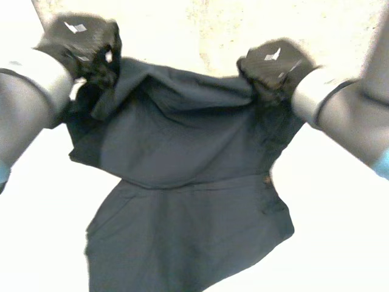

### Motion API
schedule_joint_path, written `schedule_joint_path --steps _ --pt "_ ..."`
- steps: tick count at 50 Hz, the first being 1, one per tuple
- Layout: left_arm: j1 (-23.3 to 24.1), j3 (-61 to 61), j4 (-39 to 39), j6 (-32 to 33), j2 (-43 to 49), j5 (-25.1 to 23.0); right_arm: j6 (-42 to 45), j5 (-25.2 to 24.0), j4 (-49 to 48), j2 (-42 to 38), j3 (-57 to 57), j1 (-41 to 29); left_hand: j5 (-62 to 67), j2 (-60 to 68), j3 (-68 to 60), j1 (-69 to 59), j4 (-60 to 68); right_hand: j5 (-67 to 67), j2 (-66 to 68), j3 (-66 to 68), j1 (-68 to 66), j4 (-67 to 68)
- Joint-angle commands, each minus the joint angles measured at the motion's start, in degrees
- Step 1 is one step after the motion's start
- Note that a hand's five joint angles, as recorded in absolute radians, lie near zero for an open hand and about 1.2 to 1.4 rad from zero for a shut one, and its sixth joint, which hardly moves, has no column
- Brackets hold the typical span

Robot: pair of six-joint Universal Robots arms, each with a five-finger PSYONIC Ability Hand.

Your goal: Fold the shorts.

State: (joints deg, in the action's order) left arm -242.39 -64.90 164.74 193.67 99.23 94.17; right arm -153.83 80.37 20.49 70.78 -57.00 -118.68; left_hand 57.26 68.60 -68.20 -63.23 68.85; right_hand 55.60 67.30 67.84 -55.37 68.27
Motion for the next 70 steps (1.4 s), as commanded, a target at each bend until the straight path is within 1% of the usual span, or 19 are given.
schedule_joint_path --steps 1,4,5,6,7,8,9,12,16,24,32,34,36,41,51,55,60,65,70 --pt "-3.8 15.4 5.7 0.6 26.3 0.1 0.4 8.0 -18.4 -21.1 6.1 -0.7 12.7 11.4 -11.8 -16.8 11.2 14.4 12.7 12.2 -24.6 11.7" --pt "-3.8 25.3 8.0 0.6 35.6 0.5 1.2 10.6 -27.3 -25.4 7.2 -0.7 12.7 11.4 -11.8 -16.8 11.2 14.4 12.7 12.2 -24.6 11.7" --pt "-3.8 27.3 8.7 0.6 37.3 0.4 2.0 10.9 -33.2 -27.9 7.8 -0.8 12.7 11.4 -11.8 -16.8 11.2 -17.0 -18.7 -19.3 6.8 -19.7" --pt "-3.7 30.7 9.7 0.7 40.5 0.2 2.7 11.0 -35.4 -29.0 8.0 -0.8 0.1 -1.2 0.8 -4.1 -1.5 -47.8 -49.5 -50.0 37.6 -50.5" --pt "-3.7 32.0 10.2 0.7 41.7 0.1 3.6 11.2 -37.2 -30.0 8.3 -0.8 -21.3 -22.7 22.3 17.3 -22.9 -55.6 -57.3 -57.8 45.4 -58.3" --pt "-3.6 33.0 10.8 0.7 42.5 0.1 4.8 11.1 -38.1 -30.7 8.6 -0.8 -44.5 -45.9 45.5 40.5 -46.1 -55.6 -57.3 -57.8 45.4 -58.3" --pt "-3.5 33.6 11.5 0.7 43.1 0.2 6.8 11.1 -38.5 -31.7 9.2 -0.8 -57.3 -58.6 58.2 53.2 -58.8 -55.6 -57.3 -57.8 45.4 -58.3" --pt "-3.3 33.6 14.8 0.7 43.2 0.1 7.9 11.7 -38.5 -31.6 10.0 -0.8 -57.3 -58.6 58.2 53.2 -58.8 -55.6 -57.3 -57.8 45.4 -58.3" --pt "-2.6 31.0 16.3 0.6 41.8 0.5 4.9 12.7 -38.3 -28.0 8.1 -0.4 -57.3 -58.6 58.2 53.2 -58.8 -55.6 -57.3 -57.8 45.4 -58.3" --pt "-3.3 13.8 14.2 0.4 26.6 0.4 0.8 12.9 -32.7 -12.9 -4.6 2.3 -57.3 -58.6 58.2 53.2 -58.8 -55.6 -57.3 -57.8 45.4 -58.3" --pt "-4.8 -15.9 9.8 0.1 7.0 -1.3 0.1 3.4 -12.5 -2.1 -22.9 4.5 -52.8 -54.2 53.8 48.8 -54.4 -55.6 -57.3 -57.8 45.4 -58.3" --pt "-4.8 -25.2 9.8 0.3 2.1 -2.4 0.0 1.8 -11.7 -0.1 -27.3 5.6 -47.6 -49.0 48.6 43.6 -49.2 -52.5 -54.2 -54.8 42.3 -55.2" --pt "-4.6 -31.0 9.9 0.3 -0.8 -3.5 -0.1 -1.5 -13.0 2.9 -34.0 6.8 -42.9 -44.3 43.9 38.9 -44.5 -41.1 -42.8 -43.4 30.9 -43.8" --pt "-4.2 -46.5 10.2 0.6 -7.8 -5.4 0.7 -7.1 -20.0 4.5 -45.3 7.5 -40.4 -41.7 41.3 36.4 -42.0 -39.2 -40.9 -41.4 29.0 -41.9" --pt "-4.2 -55.9 14.5 1.4 -9.2 -5.0 0.2 -8.6 -30.4 2.4 -52.8 7.9 -39.6 -40.9 40.5 35.5 -41.1 -38.5 -40.2 -40.8 28.3 -41.2" --pt "-4.6 -57.3 16.8 3.7 -8.4 -4.9 0.8 -8.5 -33.5 -0.6 -52.9 7.8 -38.7 -40.1 39.7 34.7 -40.3 -29.0 -30.7 -31.2 18.7 -31.6" --pt "-4.7 -57.8 18.9 6.1 -6.5 -4.3 0.4 -8.3 -36.6 -2.1 -52.3 8.4 -36.7 -38.0 37.6 32.7 -38.3 14.3 12.6 12.1 -24.5 11.6" --pt "-4.6 -57.9 20.6 6.2 -5.3 -3.2 -0.2 -7.6 -37.2 -1.9 -52.3 8.5 -36.5 -37.9 37.5 32.5 -38.1 14.4 12.7 12.2 -24.6 11.7" --pt "-4.7 -58.0 23.7 6.3 -2.4 -2.1 -0.2 -7.3 -36.9 -1.9 -52.5 8.4 -30.3 -31.7 31.3 26.3 -31.9 14.4 12.7 12.2 -24.6 11.7"
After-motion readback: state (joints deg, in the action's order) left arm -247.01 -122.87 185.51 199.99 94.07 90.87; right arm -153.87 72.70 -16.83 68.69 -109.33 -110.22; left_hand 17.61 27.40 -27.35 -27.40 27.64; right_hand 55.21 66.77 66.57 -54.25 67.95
